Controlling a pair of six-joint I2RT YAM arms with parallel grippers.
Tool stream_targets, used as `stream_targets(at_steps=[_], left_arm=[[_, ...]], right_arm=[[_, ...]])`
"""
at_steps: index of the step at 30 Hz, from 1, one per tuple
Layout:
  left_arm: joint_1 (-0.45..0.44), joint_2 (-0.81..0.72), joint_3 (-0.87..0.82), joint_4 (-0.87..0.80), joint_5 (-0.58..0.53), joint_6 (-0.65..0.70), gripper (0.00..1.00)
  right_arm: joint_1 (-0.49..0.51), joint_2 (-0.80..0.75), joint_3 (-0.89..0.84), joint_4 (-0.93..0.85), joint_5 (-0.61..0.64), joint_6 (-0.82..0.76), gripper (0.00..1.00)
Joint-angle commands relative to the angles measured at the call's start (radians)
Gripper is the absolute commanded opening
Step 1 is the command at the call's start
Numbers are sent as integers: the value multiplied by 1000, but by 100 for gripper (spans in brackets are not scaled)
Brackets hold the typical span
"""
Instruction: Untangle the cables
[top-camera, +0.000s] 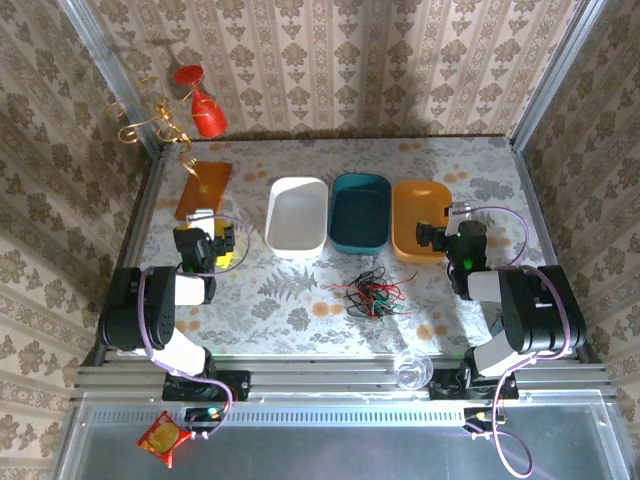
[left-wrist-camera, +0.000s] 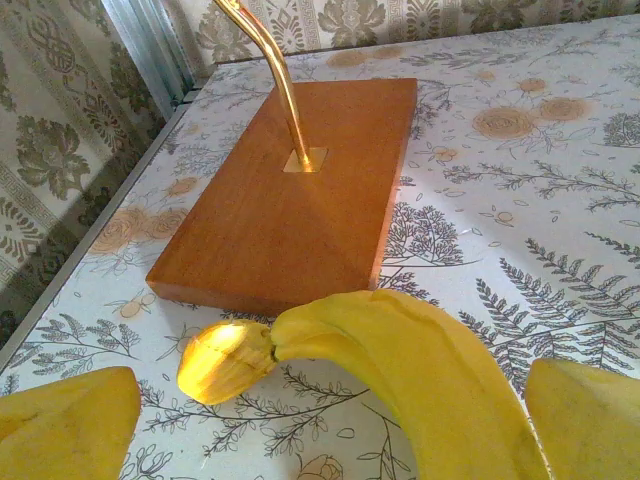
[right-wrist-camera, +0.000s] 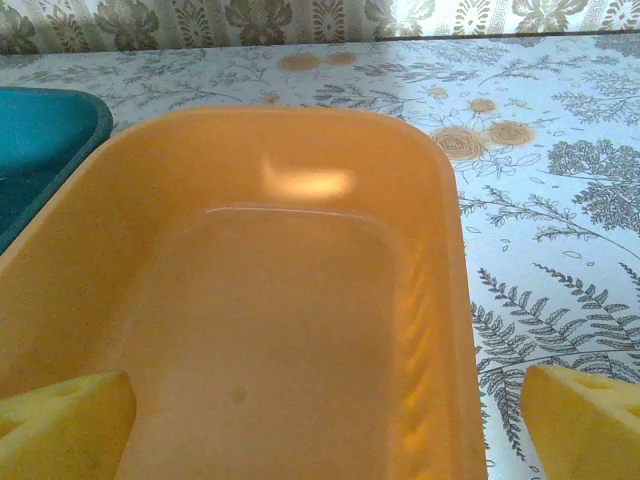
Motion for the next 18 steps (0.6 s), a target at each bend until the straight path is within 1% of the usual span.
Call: stream_targets(at_steps=[1, 18], left_arm=[[1, 3, 0, 28, -7, -2, 100], [10, 3, 0, 24, 6, -11, 100]], right_arm=[[1, 2, 9, 9, 10, 0, 100], [1, 1, 8, 10, 11, 0, 100]])
